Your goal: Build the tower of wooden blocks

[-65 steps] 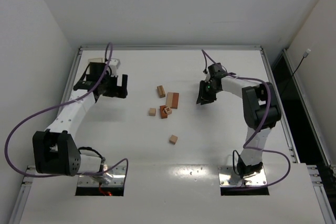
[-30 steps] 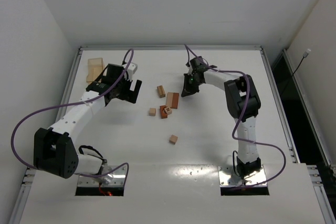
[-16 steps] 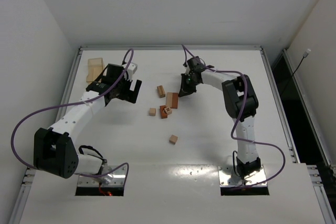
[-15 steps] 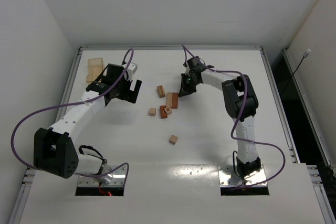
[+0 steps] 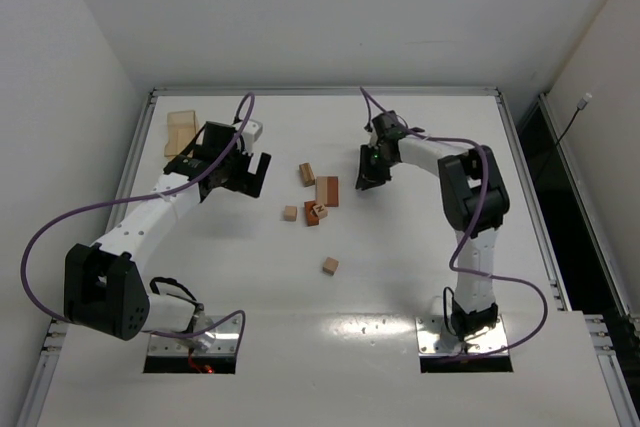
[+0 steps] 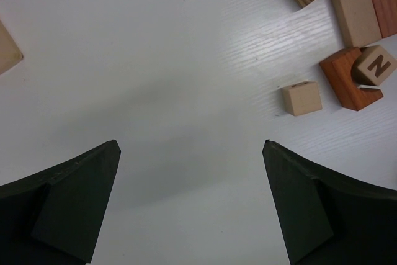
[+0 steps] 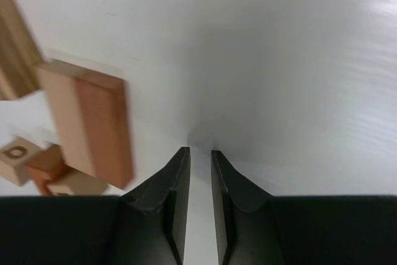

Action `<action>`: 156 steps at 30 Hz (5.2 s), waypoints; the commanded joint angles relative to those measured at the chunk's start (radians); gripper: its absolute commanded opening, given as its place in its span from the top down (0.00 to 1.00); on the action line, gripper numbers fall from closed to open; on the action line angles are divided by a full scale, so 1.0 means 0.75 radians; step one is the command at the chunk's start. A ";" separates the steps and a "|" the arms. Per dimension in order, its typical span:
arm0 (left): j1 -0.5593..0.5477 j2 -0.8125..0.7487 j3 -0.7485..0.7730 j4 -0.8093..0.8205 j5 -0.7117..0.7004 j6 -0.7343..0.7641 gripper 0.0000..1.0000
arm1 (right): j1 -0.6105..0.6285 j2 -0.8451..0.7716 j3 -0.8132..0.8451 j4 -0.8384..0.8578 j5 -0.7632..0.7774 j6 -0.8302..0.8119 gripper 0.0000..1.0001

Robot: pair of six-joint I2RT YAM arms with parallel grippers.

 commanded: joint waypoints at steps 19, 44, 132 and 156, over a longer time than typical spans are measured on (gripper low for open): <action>-0.262 0.030 -0.160 0.094 -0.069 -0.380 0.01 | -0.143 -0.547 -0.183 -0.186 0.211 -0.366 0.44; -0.367 0.476 0.096 0.149 0.017 -0.503 0.18 | -0.192 -0.534 -0.237 -0.158 0.209 -0.366 0.42; -0.481 0.564 0.503 0.159 -0.226 -0.753 1.00 | -0.061 -0.674 -0.050 -0.102 0.345 -0.370 0.12; -0.508 0.860 0.662 0.157 -0.155 -0.816 1.00 | -0.014 -0.545 -0.077 -0.100 0.299 -0.221 0.13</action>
